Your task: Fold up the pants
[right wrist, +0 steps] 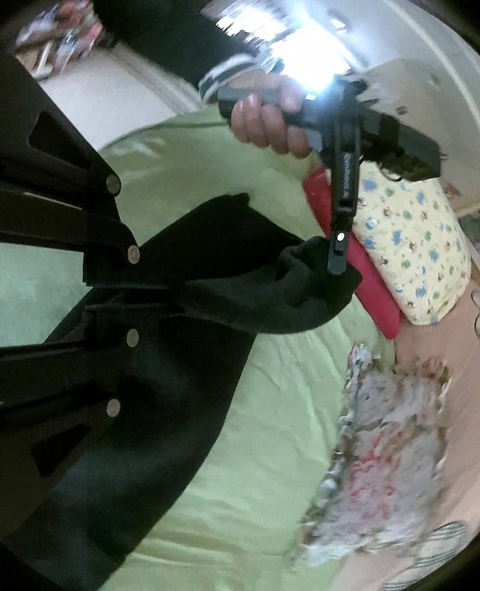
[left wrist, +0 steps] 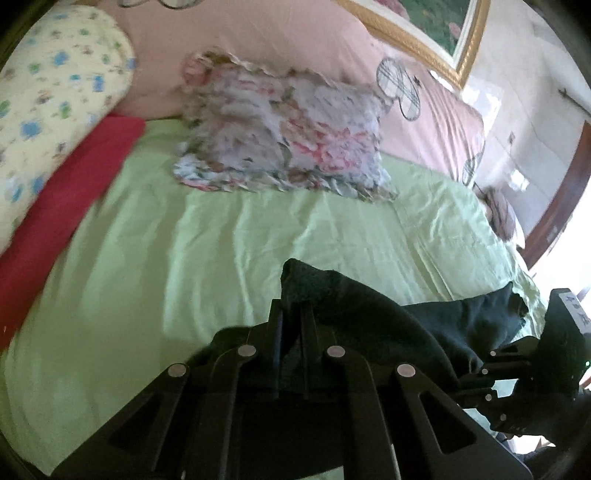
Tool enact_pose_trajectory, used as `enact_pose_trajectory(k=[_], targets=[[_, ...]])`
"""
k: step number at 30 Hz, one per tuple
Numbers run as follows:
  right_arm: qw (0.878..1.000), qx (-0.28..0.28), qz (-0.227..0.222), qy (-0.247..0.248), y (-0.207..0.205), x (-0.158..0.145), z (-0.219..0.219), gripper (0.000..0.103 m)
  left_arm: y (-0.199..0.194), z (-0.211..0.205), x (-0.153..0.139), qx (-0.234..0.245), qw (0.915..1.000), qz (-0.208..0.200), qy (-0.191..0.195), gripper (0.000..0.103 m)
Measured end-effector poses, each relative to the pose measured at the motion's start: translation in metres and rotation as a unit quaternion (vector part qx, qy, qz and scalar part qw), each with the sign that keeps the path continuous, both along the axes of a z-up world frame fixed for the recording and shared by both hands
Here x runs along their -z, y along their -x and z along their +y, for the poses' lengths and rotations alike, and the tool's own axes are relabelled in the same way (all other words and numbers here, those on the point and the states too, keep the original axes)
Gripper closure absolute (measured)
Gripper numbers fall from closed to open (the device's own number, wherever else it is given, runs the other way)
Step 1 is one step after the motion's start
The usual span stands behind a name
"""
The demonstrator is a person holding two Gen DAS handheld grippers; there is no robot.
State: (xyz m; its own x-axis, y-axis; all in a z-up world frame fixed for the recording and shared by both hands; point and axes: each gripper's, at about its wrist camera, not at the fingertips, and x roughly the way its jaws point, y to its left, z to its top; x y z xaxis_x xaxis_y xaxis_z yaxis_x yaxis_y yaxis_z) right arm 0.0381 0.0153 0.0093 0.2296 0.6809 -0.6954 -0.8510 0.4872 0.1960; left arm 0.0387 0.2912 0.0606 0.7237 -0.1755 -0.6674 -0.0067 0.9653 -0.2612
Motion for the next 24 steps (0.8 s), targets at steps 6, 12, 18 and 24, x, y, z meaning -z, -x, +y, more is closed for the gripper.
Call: enact_pose_trajectory(k=[6, 12, 18, 24], targets=[[0.996, -0.009, -0.079, 0.049, 0.025, 0.008, 0.021, 0.096, 0.041, 0.011, 0.018, -0.05, 0.9973, -0.053, -0.004, 0.096], [0.985, -0.024, -0.145, 0.091, 0.046, 0.022, 0.038, 0.096, 0.067, 0.017, 0.038, -0.087, 0.9927, -0.084, 0.001, 0.095], [0.989, -0.023, -0.113, 0.092, 0.041, 0.03, 0.04, 0.096, 0.089, 0.034, 0.059, -0.136, 0.9888, -0.054, 0.031, 0.091], [0.993, -0.023, -0.082, 0.08, 0.04, 0.031, 0.041, 0.087, 0.116, 0.043, 0.069, -0.18, 0.9815, -0.025, 0.062, 0.077]])
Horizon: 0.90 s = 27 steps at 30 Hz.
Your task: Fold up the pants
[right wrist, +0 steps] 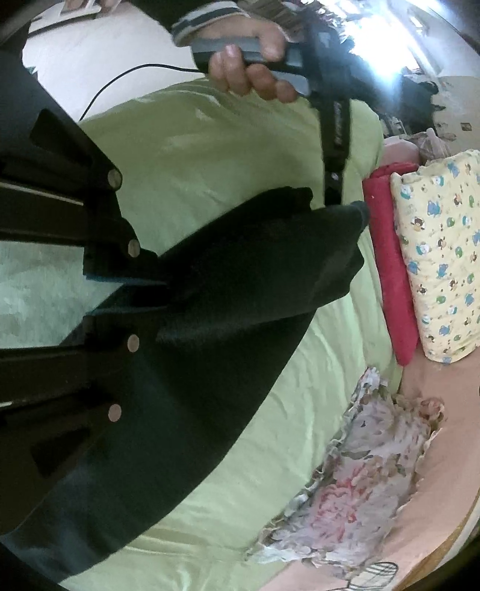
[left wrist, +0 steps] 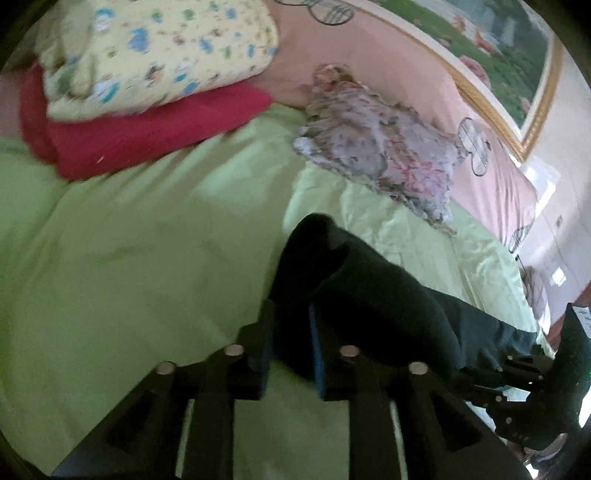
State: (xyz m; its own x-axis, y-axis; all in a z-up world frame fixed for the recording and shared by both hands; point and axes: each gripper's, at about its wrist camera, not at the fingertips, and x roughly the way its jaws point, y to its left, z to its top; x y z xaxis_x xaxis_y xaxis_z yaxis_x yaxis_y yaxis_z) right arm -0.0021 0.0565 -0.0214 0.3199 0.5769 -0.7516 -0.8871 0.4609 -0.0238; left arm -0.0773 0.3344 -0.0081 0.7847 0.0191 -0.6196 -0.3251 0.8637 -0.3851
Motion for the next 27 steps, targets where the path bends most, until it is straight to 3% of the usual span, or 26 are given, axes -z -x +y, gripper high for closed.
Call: enact_pose_trajectory(k=[2, 4, 6, 11, 18, 23, 27], targets=[[1.0, -0.005, 0.019, -0.013, 0.001, -0.001, -0.001, 0.078, 0.009, -0.003, -0.004, -0.006, 0.9999, -0.007, 0.011, 0.07], [0.999, -0.013, 0.035, -0.032, 0.003, -0.006, -0.001, 0.061, 0.015, -0.007, -0.009, -0.012, 0.9996, -0.012, 0.024, 0.06], [0.998, -0.019, 0.038, -0.045, 0.006, -0.011, -0.002, 0.06, 0.02, -0.012, -0.015, -0.018, 0.999, -0.017, 0.036, 0.043], [0.995, -0.018, 0.062, -0.078, 0.003, -0.024, -0.008, 0.06, 0.015, -0.022, -0.025, -0.03, 0.9976, -0.009, 0.062, 0.032], [0.99, 0.022, 0.084, -0.111, -0.021, -0.037, -0.032, 0.06, -0.003, -0.026, -0.02, -0.054, 0.9923, 0.013, 0.111, 0.026], [0.983, 0.07, 0.113, -0.128, -0.052, -0.037, -0.053, 0.06, -0.014, -0.022, -0.014, -0.089, 0.9878, 0.026, 0.125, 0.026], [0.976, 0.099, 0.13, -0.143, -0.075, -0.037, -0.069, 0.06, -0.018, -0.018, -0.002, -0.117, 0.9852, 0.057, 0.111, 0.026]])
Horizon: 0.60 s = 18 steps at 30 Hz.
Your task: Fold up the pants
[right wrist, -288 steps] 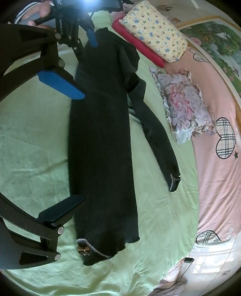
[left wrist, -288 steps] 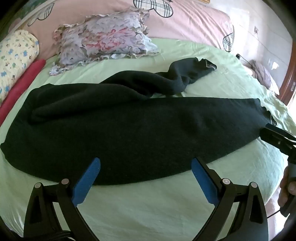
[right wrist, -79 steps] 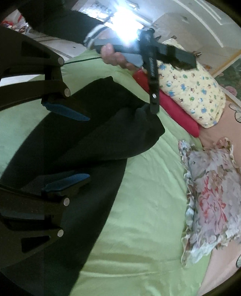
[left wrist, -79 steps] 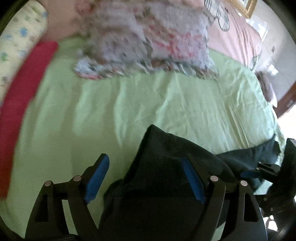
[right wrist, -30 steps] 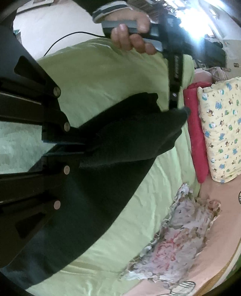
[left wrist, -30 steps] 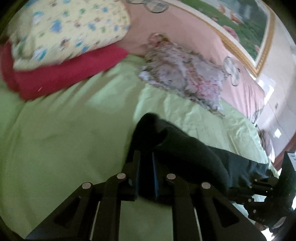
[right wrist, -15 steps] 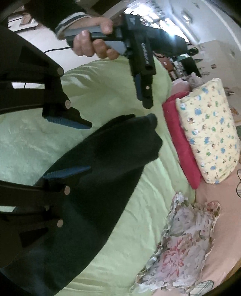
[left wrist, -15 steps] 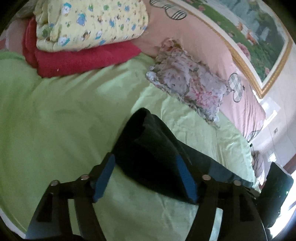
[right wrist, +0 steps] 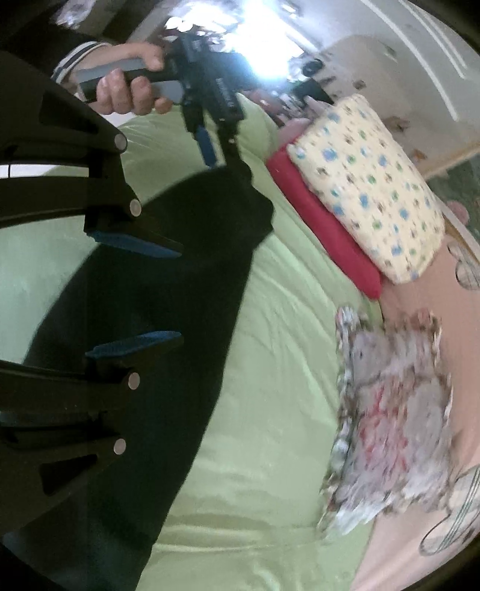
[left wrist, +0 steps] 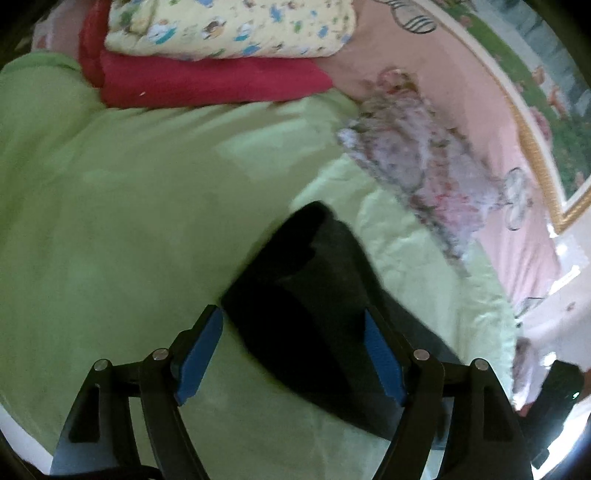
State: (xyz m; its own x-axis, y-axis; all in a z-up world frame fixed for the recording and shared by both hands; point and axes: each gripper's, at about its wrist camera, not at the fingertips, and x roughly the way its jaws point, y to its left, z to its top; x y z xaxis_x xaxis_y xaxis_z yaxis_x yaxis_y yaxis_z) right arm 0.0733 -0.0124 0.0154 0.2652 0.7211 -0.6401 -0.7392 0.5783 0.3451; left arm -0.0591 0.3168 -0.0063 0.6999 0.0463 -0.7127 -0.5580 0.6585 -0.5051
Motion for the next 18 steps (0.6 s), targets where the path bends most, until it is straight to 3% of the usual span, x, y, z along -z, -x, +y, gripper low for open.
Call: enact_pose_trajectory(k=[9, 18], targets=[[0.998, 0.038, 0.044, -0.004, -0.061, 0.007, -0.016, 0.059, -0.002, 0.007, 0.029, 0.001, 0.9996, 0.016, 0.025, 0.026], [0.995, 0.009, 0.098, 0.018, -0.122, 0.021, 0.013, 0.059, -0.011, 0.008, 0.032, 0.027, 0.9996, -0.004, -0.001, 0.031]])
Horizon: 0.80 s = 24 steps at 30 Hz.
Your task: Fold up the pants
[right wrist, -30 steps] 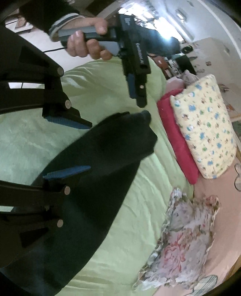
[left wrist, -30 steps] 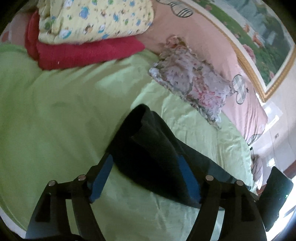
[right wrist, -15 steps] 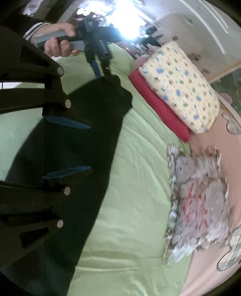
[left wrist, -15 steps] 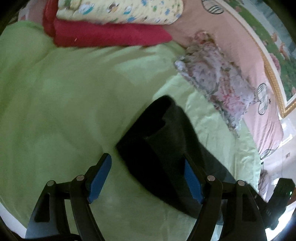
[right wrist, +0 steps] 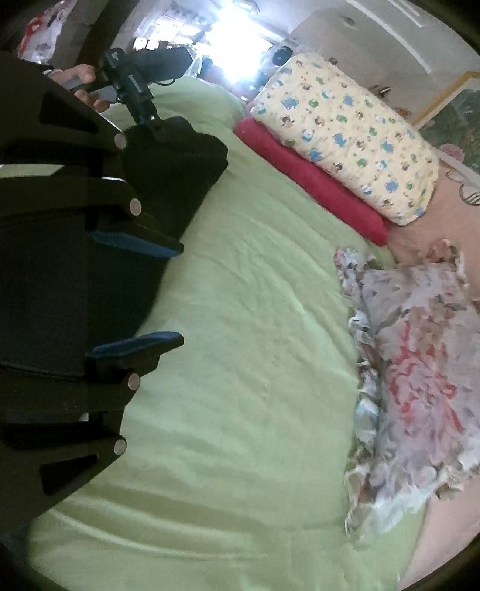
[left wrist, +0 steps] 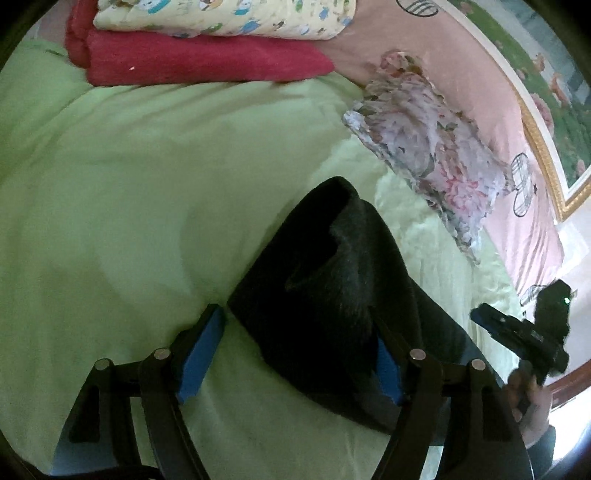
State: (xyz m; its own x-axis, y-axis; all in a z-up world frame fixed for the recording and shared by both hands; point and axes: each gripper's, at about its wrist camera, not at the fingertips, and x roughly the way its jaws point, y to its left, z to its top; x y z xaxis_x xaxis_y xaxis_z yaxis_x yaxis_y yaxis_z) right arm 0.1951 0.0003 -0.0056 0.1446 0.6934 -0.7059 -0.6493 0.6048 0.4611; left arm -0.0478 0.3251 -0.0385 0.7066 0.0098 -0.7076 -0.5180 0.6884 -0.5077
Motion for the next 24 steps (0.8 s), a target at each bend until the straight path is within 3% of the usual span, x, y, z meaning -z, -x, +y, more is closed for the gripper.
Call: enact_pose_trajectory(k=[5, 9, 11, 12, 15, 20, 24], targets=[[0.998, -0.036, 0.039, 0.028, -0.014, 0.021, 0.013, 0.059, -0.006, 0.003, 0.004, 0.008, 0.9999, -0.013, 0.004, 0.045], [0.993, -0.08, 0.069, 0.053, -0.009, 0.045, 0.03, 0.059, -0.015, 0.002, 0.005, 0.02, 0.9997, -0.016, 0.004, 0.069], [0.992, -0.094, 0.044, 0.068, 0.0, 0.042, 0.033, 0.063, -0.016, -0.002, 0.001, 0.03, 0.9993, -0.023, 0.0, 0.08], [0.991, -0.101, 0.041, 0.073, 0.003, 0.041, 0.034, 0.078, -0.015, -0.005, -0.003, 0.034, 0.999, -0.027, -0.007, 0.082], [0.989, -0.12, 0.01, 0.091, 0.019, 0.032, 0.034, 0.088, -0.004, -0.015, -0.028, 0.045, 0.9975, -0.042, -0.036, 0.083], [0.992, -0.068, -0.072, 0.073, 0.035, -0.003, 0.026, 0.091, 0.015, -0.027, -0.061, 0.065, 0.9918, -0.071, -0.083, 0.083], [0.989, -0.041, -0.114, 0.085, 0.042, 0.001, 0.037, 0.092, 0.012, -0.017, -0.042, 0.067, 0.9927, -0.047, -0.088, 0.083]])
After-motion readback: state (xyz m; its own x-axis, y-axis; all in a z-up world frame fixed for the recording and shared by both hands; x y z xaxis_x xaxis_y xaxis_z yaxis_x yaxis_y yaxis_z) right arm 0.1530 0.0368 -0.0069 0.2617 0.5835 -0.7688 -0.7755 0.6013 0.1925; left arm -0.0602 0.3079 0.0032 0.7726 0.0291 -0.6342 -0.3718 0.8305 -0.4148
